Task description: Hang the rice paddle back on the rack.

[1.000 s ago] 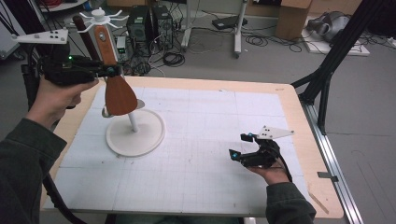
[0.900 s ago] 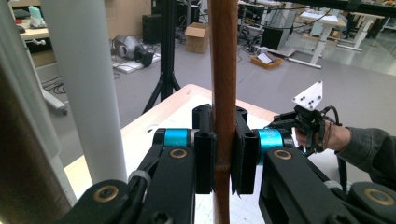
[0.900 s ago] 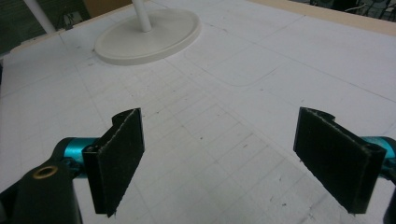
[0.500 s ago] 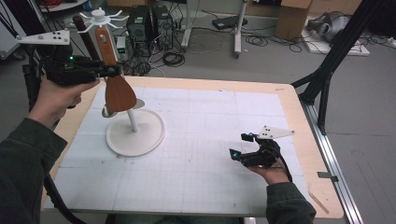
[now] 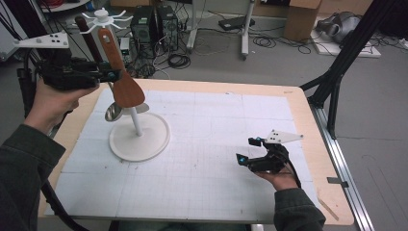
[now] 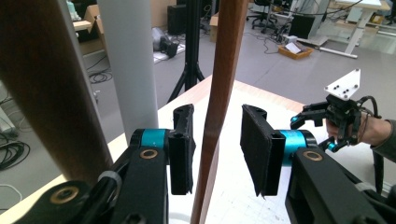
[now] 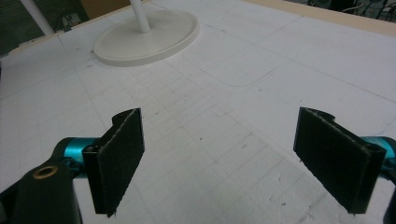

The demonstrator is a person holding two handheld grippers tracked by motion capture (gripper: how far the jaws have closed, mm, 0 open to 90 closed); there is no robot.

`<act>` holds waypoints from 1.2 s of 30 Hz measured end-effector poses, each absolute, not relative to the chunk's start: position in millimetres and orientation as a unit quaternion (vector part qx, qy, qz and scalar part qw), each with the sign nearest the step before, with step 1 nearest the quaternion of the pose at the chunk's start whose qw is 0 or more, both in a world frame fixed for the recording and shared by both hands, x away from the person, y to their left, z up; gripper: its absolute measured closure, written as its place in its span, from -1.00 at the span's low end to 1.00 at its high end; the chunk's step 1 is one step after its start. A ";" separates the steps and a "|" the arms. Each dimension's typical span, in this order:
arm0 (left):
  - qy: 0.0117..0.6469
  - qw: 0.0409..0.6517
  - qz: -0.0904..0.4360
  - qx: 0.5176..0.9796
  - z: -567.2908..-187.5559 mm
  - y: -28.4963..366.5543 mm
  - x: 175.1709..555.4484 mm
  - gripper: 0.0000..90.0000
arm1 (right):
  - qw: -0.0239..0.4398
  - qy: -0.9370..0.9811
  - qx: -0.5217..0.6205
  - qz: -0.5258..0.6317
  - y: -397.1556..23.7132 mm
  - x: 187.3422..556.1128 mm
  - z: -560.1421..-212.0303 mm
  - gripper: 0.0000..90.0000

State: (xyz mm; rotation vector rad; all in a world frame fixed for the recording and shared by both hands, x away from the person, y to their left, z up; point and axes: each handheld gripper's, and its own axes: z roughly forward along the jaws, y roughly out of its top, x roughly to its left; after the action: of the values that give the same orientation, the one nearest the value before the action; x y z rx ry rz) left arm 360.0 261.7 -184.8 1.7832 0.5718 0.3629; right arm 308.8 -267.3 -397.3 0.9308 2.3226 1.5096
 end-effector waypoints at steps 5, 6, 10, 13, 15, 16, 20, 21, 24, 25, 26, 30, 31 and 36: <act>0.246 0.570 0.162 0.767 -186.2 264.9 355.9 0.35 | 0.112 0.789 0.318 0.514 -268.6 308.4 -396.7 -0.65; 0.248 0.568 0.165 0.768 -186.6 265.8 355.0 0.32 | 0.113 0.788 0.318 0.514 -268.7 308.4 -396.7 -0.65; 0.252 0.563 0.170 0.769 -190.5 269.5 351.3 0.27 | 0.117 0.788 0.318 0.514 -269.0 308.7 -396.7 -0.65; 0.254 0.560 0.170 0.770 -194.4 271.8 349.1 0.23 | 0.116 0.788 0.320 0.513 -269.5 308.5 -396.7 -0.65; 0.256 0.558 0.171 0.771 -197.6 273.6 347.2 0.22 | 0.118 0.787 0.321 0.513 -269.7 308.3 -396.7 -0.65; 0.256 0.556 0.172 0.772 -198.6 274.2 346.5 0.22 | 0.119 0.787 0.320 0.513 -269.8 308.4 -396.7 -0.65; 0.256 0.552 0.175 0.774 -205.2 276.9 342.9 0.18 | 0.120 0.787 0.323 0.511 -270.2 308.5 -396.9 -0.65; 0.258 0.550 0.174 0.775 -206.9 277.7 342.1 0.18 | 0.120 0.787 0.323 0.511 -270.2 308.5 -397.0 -0.65; 0.262 0.548 0.174 0.775 -211.9 280.7 340.7 0.13 | 0.122 0.786 0.326 0.510 -270.6 308.2 -396.9 -0.65; 0.263 0.547 0.174 0.775 -213.5 281.7 340.2 0.12 | 0.123 0.787 0.325 0.510 -270.9 308.2 -396.9 -0.65; 0.265 0.546 0.175 0.776 -215.1 282.4 339.6 0.11 | 0.123 0.788 0.324 0.509 -271.1 308.2 -397.0 -0.65; 0.268 0.541 0.176 0.777 -221.7 284.7 337.1 0.05 | 0.122 0.785 0.330 0.510 -272.1 308.6 -397.6 -0.65; 0.269 0.541 0.174 0.777 -223.5 285.0 336.4 0.03 | 0.122 0.784 0.330 0.511 -272.4 308.8 -397.7 -0.65; 0.274 0.539 0.173 0.777 -233.8 287.1 333.8 -0.04 | 0.116 0.780 0.335 0.515 -274.2 309.0 -398.5 -0.65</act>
State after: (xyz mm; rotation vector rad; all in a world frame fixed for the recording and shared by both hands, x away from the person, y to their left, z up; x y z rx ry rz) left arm 333.8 287.1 -233.8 1.8482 0.6516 0.4109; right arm 309.0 -274.2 -398.5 0.9826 2.2858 1.5089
